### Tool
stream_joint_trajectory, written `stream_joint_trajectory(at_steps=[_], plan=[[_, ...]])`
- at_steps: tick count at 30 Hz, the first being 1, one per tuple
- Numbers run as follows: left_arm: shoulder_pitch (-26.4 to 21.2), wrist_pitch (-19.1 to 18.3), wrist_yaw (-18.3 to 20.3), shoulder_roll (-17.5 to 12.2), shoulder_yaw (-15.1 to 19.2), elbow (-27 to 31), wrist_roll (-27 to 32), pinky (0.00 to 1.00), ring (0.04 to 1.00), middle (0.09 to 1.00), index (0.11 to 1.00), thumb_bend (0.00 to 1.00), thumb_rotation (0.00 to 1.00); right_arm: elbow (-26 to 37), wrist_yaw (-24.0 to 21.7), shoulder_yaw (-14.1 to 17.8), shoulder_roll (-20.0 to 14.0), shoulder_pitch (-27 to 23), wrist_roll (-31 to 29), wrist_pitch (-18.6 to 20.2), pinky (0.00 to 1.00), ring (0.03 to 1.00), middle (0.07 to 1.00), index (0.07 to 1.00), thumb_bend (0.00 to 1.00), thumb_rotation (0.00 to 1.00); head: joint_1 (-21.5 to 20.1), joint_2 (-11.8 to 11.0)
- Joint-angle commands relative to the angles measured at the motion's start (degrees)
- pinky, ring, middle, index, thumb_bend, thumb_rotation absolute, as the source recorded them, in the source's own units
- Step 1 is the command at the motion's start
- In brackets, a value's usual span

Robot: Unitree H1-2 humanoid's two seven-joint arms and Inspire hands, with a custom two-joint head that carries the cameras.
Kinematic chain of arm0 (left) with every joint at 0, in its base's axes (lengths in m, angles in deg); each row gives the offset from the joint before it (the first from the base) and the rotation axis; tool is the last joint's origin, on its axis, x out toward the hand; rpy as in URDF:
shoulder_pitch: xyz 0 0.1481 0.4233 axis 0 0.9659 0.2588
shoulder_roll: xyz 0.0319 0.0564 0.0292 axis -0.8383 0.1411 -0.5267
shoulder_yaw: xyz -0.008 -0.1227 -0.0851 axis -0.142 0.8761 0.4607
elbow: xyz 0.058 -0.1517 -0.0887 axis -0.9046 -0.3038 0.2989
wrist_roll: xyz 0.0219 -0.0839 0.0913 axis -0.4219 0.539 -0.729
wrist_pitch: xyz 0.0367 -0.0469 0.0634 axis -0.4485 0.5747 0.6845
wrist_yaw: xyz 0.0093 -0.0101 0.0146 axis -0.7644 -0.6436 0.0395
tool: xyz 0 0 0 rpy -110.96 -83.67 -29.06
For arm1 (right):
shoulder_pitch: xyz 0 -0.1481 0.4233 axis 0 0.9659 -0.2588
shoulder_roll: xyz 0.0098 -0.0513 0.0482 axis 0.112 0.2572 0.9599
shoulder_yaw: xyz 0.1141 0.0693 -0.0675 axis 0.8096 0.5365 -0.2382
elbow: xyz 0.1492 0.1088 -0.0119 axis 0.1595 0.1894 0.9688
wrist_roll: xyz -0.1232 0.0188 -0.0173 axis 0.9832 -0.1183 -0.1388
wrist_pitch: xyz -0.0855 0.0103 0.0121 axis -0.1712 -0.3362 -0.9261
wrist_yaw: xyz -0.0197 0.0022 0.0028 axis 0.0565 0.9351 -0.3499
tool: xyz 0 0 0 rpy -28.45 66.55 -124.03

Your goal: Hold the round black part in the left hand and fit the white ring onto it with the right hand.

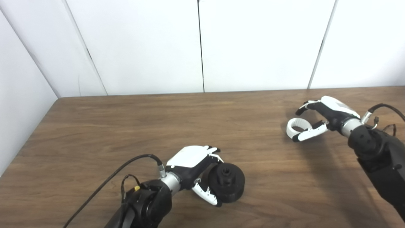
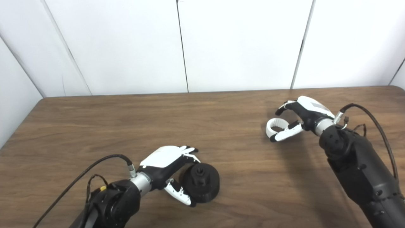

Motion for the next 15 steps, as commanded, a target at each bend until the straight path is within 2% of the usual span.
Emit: stream_joint_trajectory(at_steps=[1,15], plan=[[-0.54,0.51,0.27,0.09,0.14,-0.50,0.06,1.00,1.000,0.972,0.687,0.83,0.20,1.59,0.70,0.51,-1.14,-2.29,0.71,-0.30,0.96,0.993,0.932,0.751,0.91,0.35,0.08,0.00],[-0.07,1.44,-0.16,-0.56,0.59,0.16,0.06,0.99,1.000,0.970,0.685,0.83,0.21,-0.95,3.37,1.41,0.07,-2.19,0.84,-1.60,0.97,0.998,0.930,0.748,0.89,0.35,0.43,-0.11]])
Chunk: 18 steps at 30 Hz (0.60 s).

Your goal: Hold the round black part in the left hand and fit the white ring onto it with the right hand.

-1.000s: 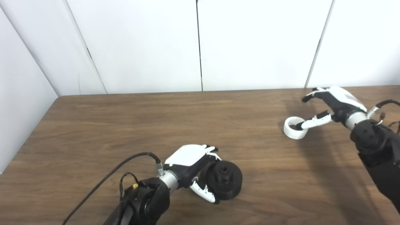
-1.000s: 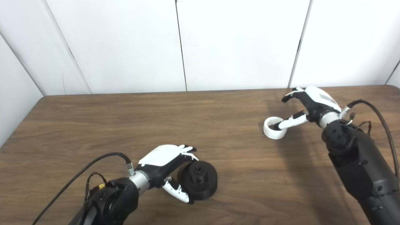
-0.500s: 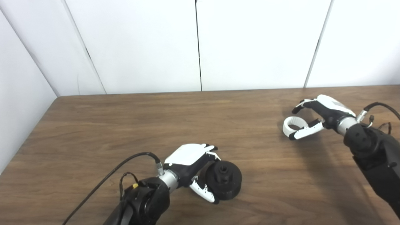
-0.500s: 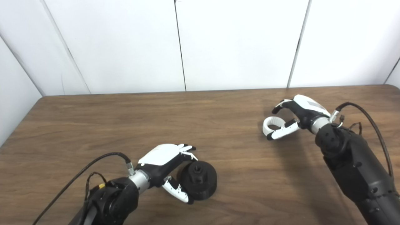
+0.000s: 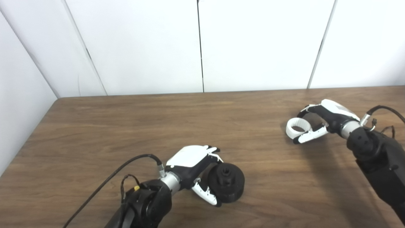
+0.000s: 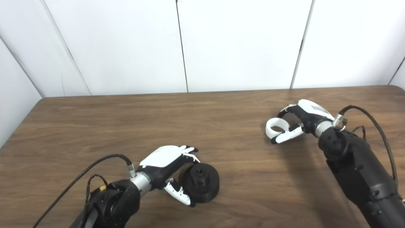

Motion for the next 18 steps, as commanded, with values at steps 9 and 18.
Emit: stream_joint_trajectory(at_steps=[9,18], plan=[[-0.11,1.46,0.18,-0.80,0.46,0.29,-0.26,1.00,1.000,0.969,0.685,0.84,0.21,1.33,2.21,1.42,-0.49,-2.51,-0.29,-1.26,0.96,0.995,0.926,0.741,0.87,0.32,0.16,0.13],[-0.04,1.96,0.20,-0.83,0.71,0.81,-0.02,0.98,1.000,0.967,0.685,0.84,0.22,1.01,2.80,1.70,-0.57,-2.37,-0.46,-1.54,0.93,0.986,0.915,0.738,0.87,0.31,0.09,0.37]])
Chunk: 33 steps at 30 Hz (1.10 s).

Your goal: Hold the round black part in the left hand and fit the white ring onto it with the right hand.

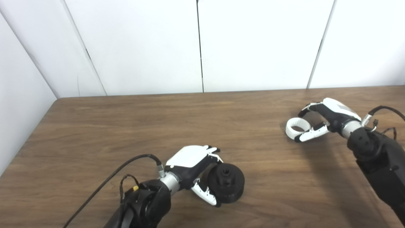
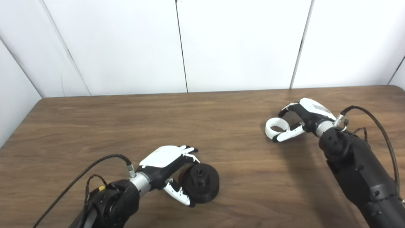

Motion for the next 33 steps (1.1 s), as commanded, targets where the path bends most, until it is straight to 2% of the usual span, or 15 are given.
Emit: stream_joint_trajectory(at_steps=[1,20,33], plan=[[-0.18,0.84,0.14,-0.63,0.33,0.77,0.02,0.98,1.000,0.966,0.684,0.84,0.22,1.31,1.76,1.10,-0.83,-2.39,-0.06,-1.42,0.93,0.983,0.914,0.739,0.87,0.31,0.04,0.11],[-0.09,0.07,0.81,-0.22,0.40,1.16,-0.53,0.99,1.000,0.968,0.687,0.85,0.21,0.66,2.26,0.67,-0.54,-1.92,0.38,-1.19,0.91,0.976,0.912,0.743,0.88,0.34,0.14,0.48],[0.08,0.39,0.81,-0.20,0.15,0.90,-0.56,0.98,1.000,0.972,0.685,0.85,0.23,0.30,2.53,0.00,-0.05,-2.55,0.62,-1.52,0.94,0.981,0.913,0.737,0.88,0.35,0.27,0.59]])
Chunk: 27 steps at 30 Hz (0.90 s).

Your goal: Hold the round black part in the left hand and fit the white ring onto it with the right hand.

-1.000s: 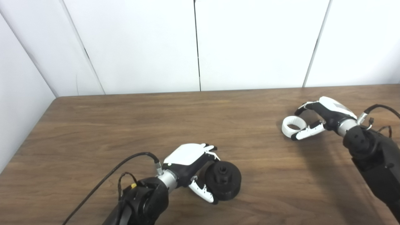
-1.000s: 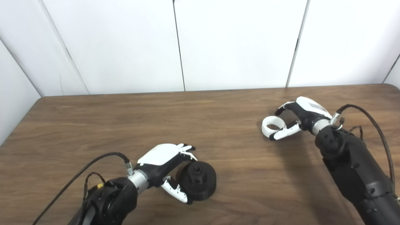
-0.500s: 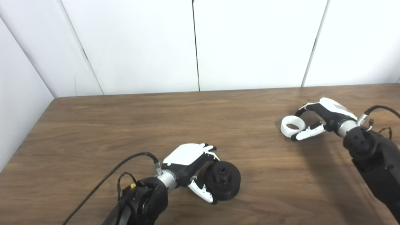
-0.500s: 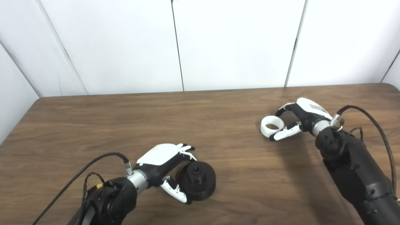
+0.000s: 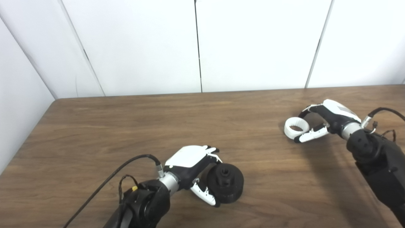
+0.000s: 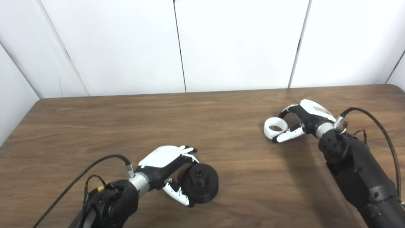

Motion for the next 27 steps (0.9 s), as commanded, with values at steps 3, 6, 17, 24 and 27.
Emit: stream_joint_trajectory(at_steps=[3,6,17,24,27], plan=[[-0.08,0.33,0.57,-0.21,-0.11,0.69,-0.44,0.98,1.000,0.974,0.686,0.85,0.23,0.64,1.62,0.34,-0.17,-3.06,0.35,-1.60,0.94,0.980,0.914,0.737,0.88,0.34,-0.04,0.07],[-0.01,0.93,0.03,-0.27,-0.02,0.57,-0.12,0.99,1.000,0.972,0.685,0.85,0.22,0.27,1.61,0.17,-0.08,-3.27,0.37,-1.81,0.94,0.980,0.913,0.736,0.89,0.34,-0.10,0.15],[0.01,0.39,0.61,-0.20,0.00,0.98,-0.13,1.00,1.000,0.973,0.683,0.85,0.22,-0.11,1.62,0.02,0.37,-3.44,0.38,-1.77,0.95,0.981,0.916,0.734,0.89,0.33,-0.10,0.32],[-0.11,0.33,0.92,-0.34,-0.08,1.03,-0.35,1.00,1.000,0.972,0.686,0.84,0.22,-0.27,1.71,-0.19,0.58,-3.46,0.66,-2.09,0.93,0.982,0.917,0.735,0.89,0.31,-0.08,0.36],[-0.12,0.36,0.91,-0.29,-0.06,0.99,-0.24,1.00,1.000,0.973,0.687,0.84,0.23,-0.49,2.02,-0.31,0.74,-3.50,0.93,-2.23,0.92,0.977,0.915,0.730,0.87,0.27,-0.04,0.38]])
